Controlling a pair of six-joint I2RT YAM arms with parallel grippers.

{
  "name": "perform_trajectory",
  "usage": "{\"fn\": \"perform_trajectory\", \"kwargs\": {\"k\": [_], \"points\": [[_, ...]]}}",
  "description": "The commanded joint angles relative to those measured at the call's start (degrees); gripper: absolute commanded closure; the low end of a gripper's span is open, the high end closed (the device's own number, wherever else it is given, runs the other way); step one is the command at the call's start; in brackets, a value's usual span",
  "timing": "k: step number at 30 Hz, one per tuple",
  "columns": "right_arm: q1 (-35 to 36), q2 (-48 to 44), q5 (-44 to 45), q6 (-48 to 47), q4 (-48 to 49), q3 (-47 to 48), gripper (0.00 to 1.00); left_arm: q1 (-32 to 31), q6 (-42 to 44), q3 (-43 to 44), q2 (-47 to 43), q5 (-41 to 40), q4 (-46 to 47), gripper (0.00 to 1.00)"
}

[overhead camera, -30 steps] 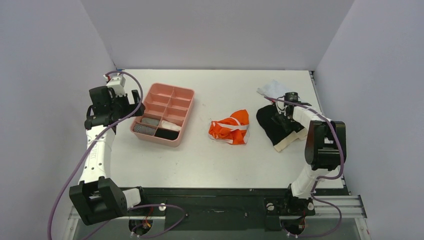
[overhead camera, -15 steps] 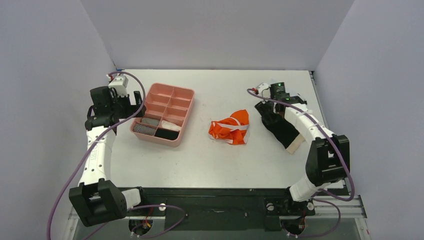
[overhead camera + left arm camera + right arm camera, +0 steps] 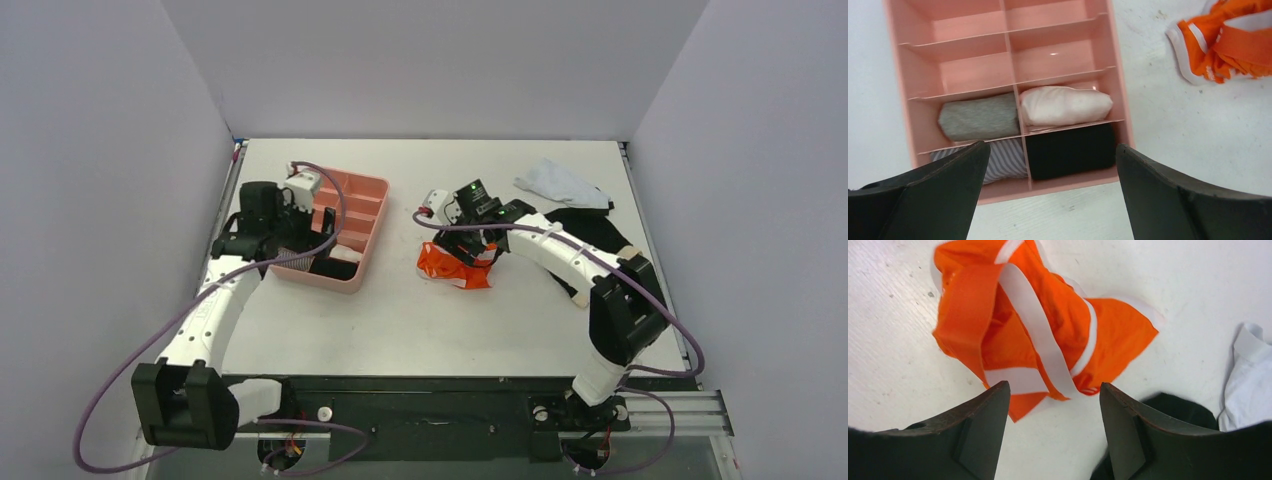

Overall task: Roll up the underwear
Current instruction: Pick up the underwear from the center of the board.

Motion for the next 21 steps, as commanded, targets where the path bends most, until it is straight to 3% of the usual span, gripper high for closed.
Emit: {"fn": "perform_trajectory", "kwargs": {"k": [1, 11, 18, 21], "points": [[2.27, 3.28, -0.13, 0.64, 1.50, 3.45, 0.38, -5.99, 1.61, -0.10, 4.77, -4.23, 2.48, 0.03], [2.61, 6.99, -1.43, 0.65, 2.87, 4.09, 0.52, -14.54, -4.89, 7.43, 19.66, -5.13, 5.03, 0.03], [-1.03, -0.03, -2.30, 2.97, 3.15, 1.33, 0.46, -17.16, -9.36, 13.97, 27.72, -7.68, 4.66, 0.00], [-5.16, -3.25, -4.66, 4.17, 1.55, 1.45, 0.45, -17.85, -10.41, 16.03, 30.82, -11.40, 4.85, 0.12]]}}
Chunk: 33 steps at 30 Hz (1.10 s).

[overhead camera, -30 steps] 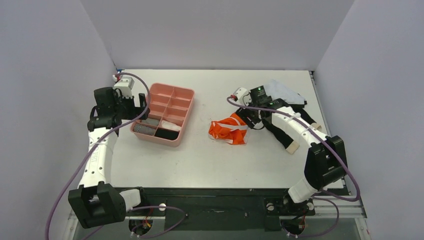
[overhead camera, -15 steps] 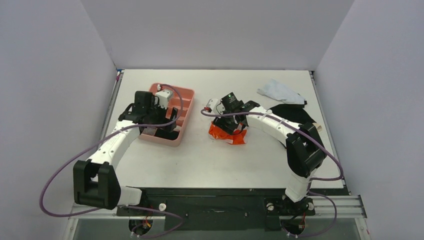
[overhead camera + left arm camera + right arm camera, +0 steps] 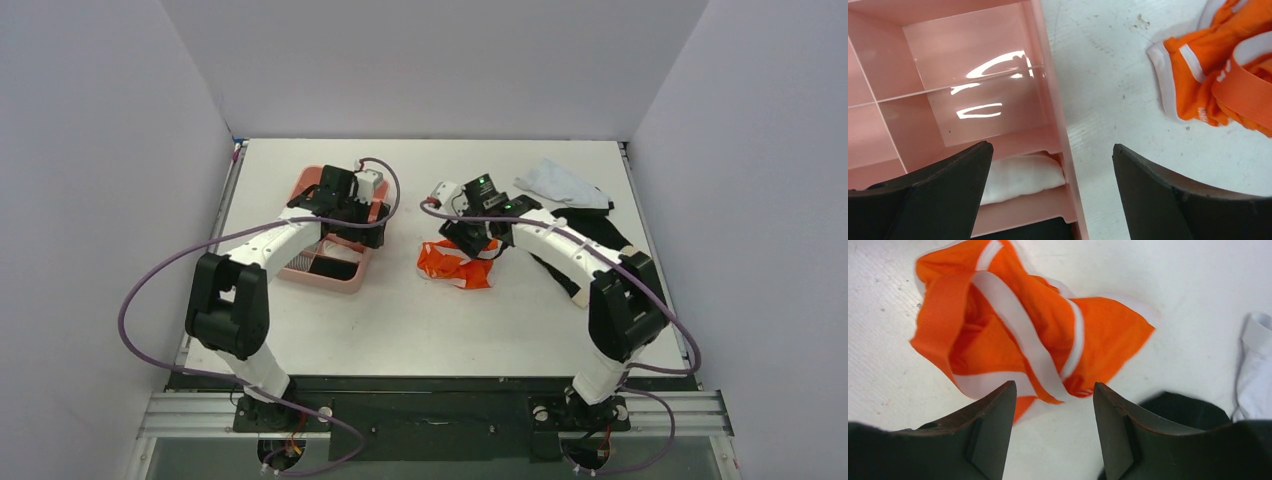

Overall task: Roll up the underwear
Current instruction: Pick up the underwear from the center of the board.

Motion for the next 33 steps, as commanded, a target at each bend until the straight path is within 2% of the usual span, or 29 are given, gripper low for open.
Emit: {"fn": "perform_trajectory", "kwargs": {"k": [1, 8, 14, 20, 22, 29, 33], "points": [[-5.42, -8.01, -3.45, 2.29, -0.09, 0.22, 0.45, -0.69, -3.31, 4.65, 3.38, -5.33, 2.23, 0.14], [-7.11, -11.42, -5.80, 2.34, -1.92, -1.90, 0.45, -0.68, -3.94, 5.66, 7.55, -7.26, 2.96, 0.38], [-3.06, -12.22, -5.91, -0.27, -2.49, -3.44, 0.43, 1.32, -5.26, 6.10, 8.79, -8.41, 2.55, 0.55], [1.74, -9.38, -3.97, -1.67, -1.26, -3.85, 0.41, 5.87, -7.74, 5.68, 8.25, -6.89, 2.01, 0.76], [2.37, -8.30, -3.83, -1.81, -0.96, -3.25, 0.41, 7.38, -8.44, 4.80, 7.78, -6.20, 2.28, 0.79], [3.36, -6.12, -4.71, -3.44, -1.06, -1.92, 0.39, 7.87, -10.12, 2.00, 5.77, -2.04, 3.25, 0.76], [3.48, -4.82, -4.23, -4.80, -1.00, -1.74, 0.38, 7.86, -11.00, 1.56, 5.11, -0.07, 3.80, 0.64]]}}
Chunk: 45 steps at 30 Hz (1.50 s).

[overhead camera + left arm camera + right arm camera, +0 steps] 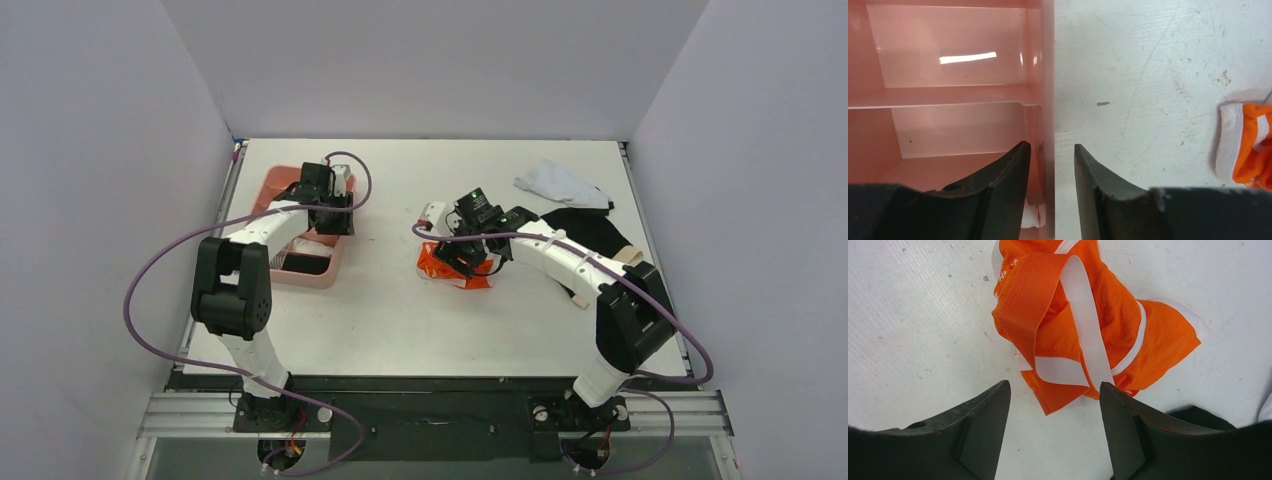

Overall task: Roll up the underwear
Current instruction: Pick up the underwear from the center of the board, then flatten out the underwear at the center of the board.

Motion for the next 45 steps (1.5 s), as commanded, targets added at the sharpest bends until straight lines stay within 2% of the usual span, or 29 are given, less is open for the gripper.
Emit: {"fn": "perform_trajectory", "kwargs": {"k": [1, 5, 6, 8, 10, 14, 15, 17, 26, 32, 40, 42, 45], "points": [[0.58, 1.70, 0.40, -2.27, 2.04, 2.68, 0.38, -0.18, -2.31, -0.65, -2.86, 3.79, 0.74, 0.57], [0.98, 5.67, 1.45, -2.05, 2.70, 5.22, 0.39, 1.01, -2.42, -0.32, -4.11, 4.24, 0.81, 0.36], [1.16, 6.25, 1.42, -1.98, 2.67, 5.62, 0.40, 1.39, -2.51, -0.27, -4.52, 4.63, 0.93, 0.23], [1.70, 7.83, 1.41, -1.87, 2.59, 6.46, 0.43, 2.73, -2.38, -0.19, -6.21, 5.92, 1.06, 0.08], [2.04, 8.08, 1.41, -1.25, 2.42, 6.98, 0.50, 3.44, -1.80, -0.05, -8.22, 6.66, 1.06, 0.01], [2.05, 6.22, 0.89, 0.41, 0.86, 9.38, 0.77, 4.38, 0.69, -0.04, -14.28, 7.40, 1.05, 0.03], [2.02, 5.74, 0.30, 0.70, 0.26, 10.16, 0.89, 4.44, 1.28, -0.09, -15.10, 8.12, 0.77, 0.03], [1.74, 3.73, -1.48, 1.77, -1.92, 12.74, 1.00, 4.72, 2.85, -0.49, -17.77, 8.92, 0.41, 0.03], [-2.50, -4.69, -7.98, 5.60, -10.28, 24.77, 1.00, 4.70, 9.21, -3.77, -27.56, 18.65, 2.30, 0.03], [-3.66, -11.17, -10.91, 6.39, -12.93, 24.24, 1.00, 3.27, 8.59, -3.24, -28.60, 23.77, 5.62, 0.03], [-6.00, -13.11, -11.18, 9.22, -12.31, 22.56, 1.00, -6.94, 9.44, -4.75, -28.81, 26.39, 10.17, 0.03], [-6.26, -12.32, -11.54, 10.05, -11.72, 21.63, 1.00, -9.51, 8.09, -5.61, -28.38, 27.13, 13.60, 0.03], [-6.79, -10.77, -11.72, 11.61, -9.72, 20.00, 1.00, -12.43, 1.41, -5.65, -25.95, 30.57, 18.51, 0.03]]}}
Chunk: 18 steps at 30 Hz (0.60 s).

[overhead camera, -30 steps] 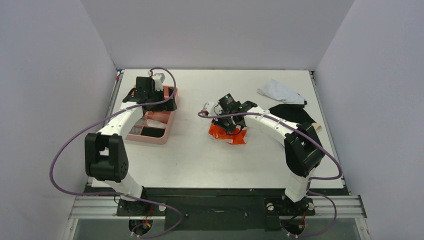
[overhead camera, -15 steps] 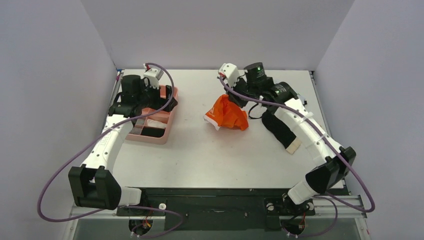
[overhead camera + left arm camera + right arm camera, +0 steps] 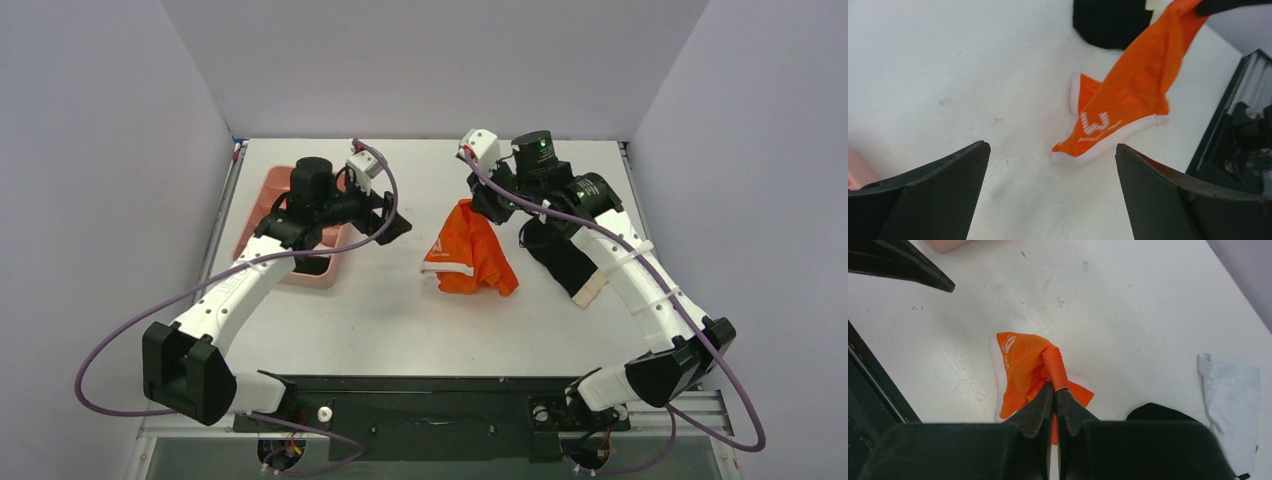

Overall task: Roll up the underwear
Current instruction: Flatten out the underwear at the center of the board.

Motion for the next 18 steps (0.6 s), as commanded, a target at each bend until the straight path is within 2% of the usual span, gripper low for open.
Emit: {"fn": "perform_trajectory", "kwargs": {"k": [1, 5, 10, 18], "points": [[-1.27, 2.25, -1.81, 3.19, 2.92, -1.73, 1.00, -3.43, -8.65, 0.57, 1.77, 5.56, 11.86, 0.03], [-3.75, 4.80, -4.19, 5.02, 3.60, -1.30, 1.00, -6.59, -14.93, 2.26, 5.29, 7.11, 18.29, 0.03], [-6.49, 5.76, -6.78, 7.60, 4.65, -1.13, 1.00, -10.15, -16.41, 2.83, 8.53, 1.29, 19.24, 0.03], [-11.74, 7.78, -6.61, 12.66, 6.70, -0.58, 1.00, -18.70, -8.11, 0.69, 10.05, -10.77, 14.63, 0.03]]}}
